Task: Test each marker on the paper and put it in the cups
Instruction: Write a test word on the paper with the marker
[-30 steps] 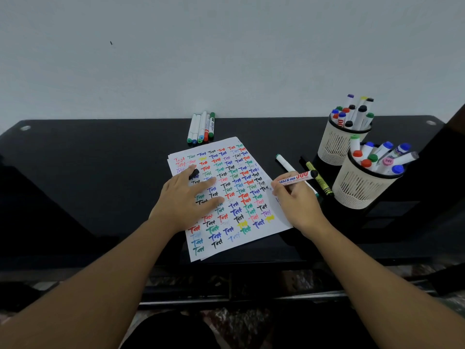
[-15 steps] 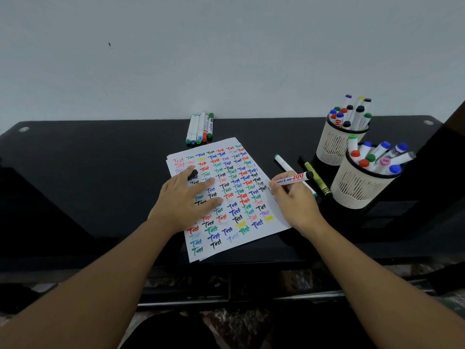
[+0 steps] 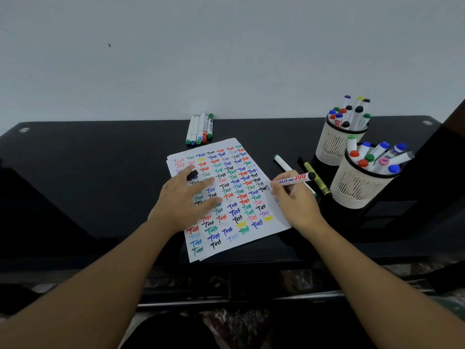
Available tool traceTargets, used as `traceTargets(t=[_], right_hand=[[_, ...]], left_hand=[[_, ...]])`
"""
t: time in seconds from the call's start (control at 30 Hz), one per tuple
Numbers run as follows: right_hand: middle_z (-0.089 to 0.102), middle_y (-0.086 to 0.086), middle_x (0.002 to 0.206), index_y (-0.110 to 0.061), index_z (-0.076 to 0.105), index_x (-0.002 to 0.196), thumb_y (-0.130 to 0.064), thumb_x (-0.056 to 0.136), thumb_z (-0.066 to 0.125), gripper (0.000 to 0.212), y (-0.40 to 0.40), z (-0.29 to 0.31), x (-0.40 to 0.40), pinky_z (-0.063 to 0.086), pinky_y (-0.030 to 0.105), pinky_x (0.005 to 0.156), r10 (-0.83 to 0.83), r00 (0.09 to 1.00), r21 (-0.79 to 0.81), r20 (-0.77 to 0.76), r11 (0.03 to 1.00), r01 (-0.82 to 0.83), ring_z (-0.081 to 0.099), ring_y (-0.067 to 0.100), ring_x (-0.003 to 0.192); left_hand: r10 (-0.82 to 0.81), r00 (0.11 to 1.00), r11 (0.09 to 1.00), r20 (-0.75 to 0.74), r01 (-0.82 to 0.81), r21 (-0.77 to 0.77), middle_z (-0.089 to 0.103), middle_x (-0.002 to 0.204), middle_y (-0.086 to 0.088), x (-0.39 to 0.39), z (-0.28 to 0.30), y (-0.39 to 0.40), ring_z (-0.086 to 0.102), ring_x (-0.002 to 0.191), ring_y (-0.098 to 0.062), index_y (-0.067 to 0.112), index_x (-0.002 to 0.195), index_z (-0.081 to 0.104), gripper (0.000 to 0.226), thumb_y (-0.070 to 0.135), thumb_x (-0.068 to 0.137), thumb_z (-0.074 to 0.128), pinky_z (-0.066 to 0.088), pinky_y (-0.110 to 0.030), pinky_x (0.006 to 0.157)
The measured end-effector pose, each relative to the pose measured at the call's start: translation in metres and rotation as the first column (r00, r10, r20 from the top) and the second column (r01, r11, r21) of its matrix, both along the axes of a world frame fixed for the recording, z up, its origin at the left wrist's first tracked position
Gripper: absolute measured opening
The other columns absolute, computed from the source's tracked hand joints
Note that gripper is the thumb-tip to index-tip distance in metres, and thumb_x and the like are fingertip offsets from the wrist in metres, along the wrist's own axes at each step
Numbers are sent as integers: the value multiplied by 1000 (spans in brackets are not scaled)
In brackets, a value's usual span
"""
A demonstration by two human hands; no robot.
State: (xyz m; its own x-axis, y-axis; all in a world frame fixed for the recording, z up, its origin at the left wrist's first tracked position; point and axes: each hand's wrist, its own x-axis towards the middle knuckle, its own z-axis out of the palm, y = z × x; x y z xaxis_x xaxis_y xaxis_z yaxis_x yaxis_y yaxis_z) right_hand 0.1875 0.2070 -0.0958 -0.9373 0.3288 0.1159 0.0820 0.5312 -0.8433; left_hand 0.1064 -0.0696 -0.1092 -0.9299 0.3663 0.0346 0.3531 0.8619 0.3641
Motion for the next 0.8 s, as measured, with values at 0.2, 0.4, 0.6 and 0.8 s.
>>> traceTargets(t=[0.2,0.4,0.6,0.8], right_hand=[[73,-6,91,-37,65,105,-26,108,56,14,1,-1,3,57,41,89,79,992,-170,-100,981,-96,69,11,91],[58,-17,135,-37,48,148,6,101,53,64,0,14,-4,51,10,91,350,936,-28,38,937,-349,55,-12,120],[46,-19,153,-46,38,157,10,97,38,82,-17,36,-36,54,34,104,465,868,-108,177,885,-452,50,0,134],[64,-11,130,-47,57,133,-34,108,55,29,-37,59,-49,62,34,77,435,899,-31,48,900,-434,73,10,88]], left_hand=[[233,970,940,-65,-207,273,23,162,-1,-3,-2,-4,21,149,-27,47,155,25,68,63,95,53,27,-56,120],[320,946,936,-46,-308,171,35,154,-2,-9,-4,-4,20,144,-25,34,150,47,52,54,102,47,23,-46,119],[316,941,922,-122,-274,273,48,131,3,-8,-5,-5,32,126,-18,29,134,63,32,32,102,57,34,-39,109],[237,958,926,-164,-172,336,63,126,6,-6,-1,-7,49,116,-11,27,131,62,30,19,104,53,44,-33,97]])
